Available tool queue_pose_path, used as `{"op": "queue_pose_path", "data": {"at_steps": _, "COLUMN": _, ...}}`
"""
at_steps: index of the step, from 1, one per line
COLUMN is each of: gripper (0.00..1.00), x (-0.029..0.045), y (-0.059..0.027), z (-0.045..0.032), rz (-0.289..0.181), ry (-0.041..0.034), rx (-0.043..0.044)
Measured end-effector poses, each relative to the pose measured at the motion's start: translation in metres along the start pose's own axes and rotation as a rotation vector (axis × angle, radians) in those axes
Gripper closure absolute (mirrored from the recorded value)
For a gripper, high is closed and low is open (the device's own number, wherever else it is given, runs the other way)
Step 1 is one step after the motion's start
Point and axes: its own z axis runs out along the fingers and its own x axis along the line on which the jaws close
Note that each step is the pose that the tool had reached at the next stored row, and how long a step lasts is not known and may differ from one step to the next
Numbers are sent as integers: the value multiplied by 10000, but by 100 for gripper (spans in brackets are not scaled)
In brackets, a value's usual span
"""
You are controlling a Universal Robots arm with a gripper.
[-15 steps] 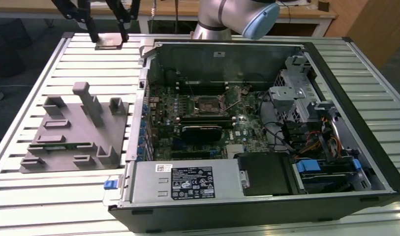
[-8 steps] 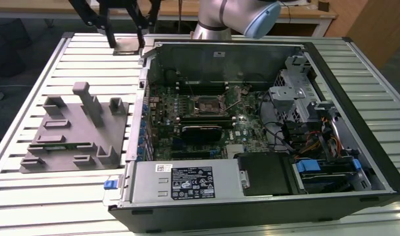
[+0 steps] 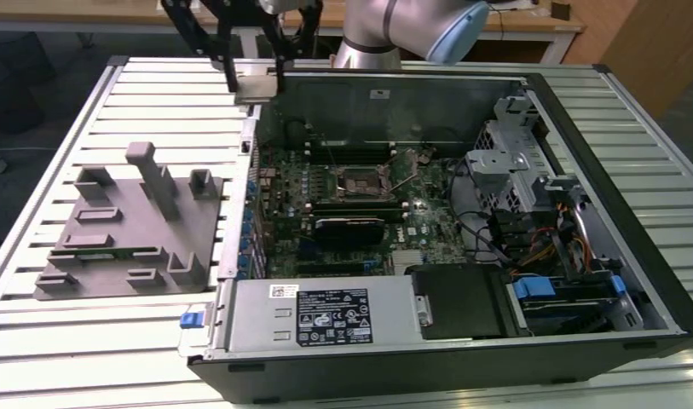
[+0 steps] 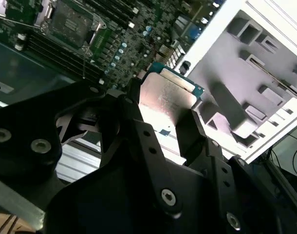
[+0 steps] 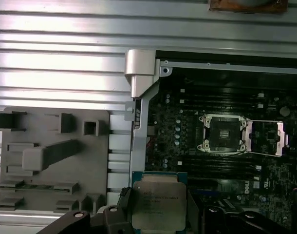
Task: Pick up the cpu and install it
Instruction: 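Pick up the cpu and move it towards the insertion slot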
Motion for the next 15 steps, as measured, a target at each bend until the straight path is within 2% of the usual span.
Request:
{"op": "queue_pose_path", "data": {"at_steps": 5, "gripper": 46, "x": -228, "y": -7, "z": 32, "rz": -2, "ry": -1, "rx": 0}}
{"op": "queue_pose_path", "data": {"at_steps": 7, "gripper": 46, "x": -292, "y": -9, "z": 41, "rz": 0, "ry": 0, "rx": 0}}
{"op": "queue_pose_path", "data": {"at_steps": 10, "gripper": 46, "x": -341, "y": -11, "z": 51, "rz": -1, "ry": -5, "rx": 0}}
{"op": "queue_pose_path", "data": {"at_steps": 15, "gripper": 46, "x": -367, "y": -12, "z": 56, "rz": 0, "ry": -11, "rx": 0}}
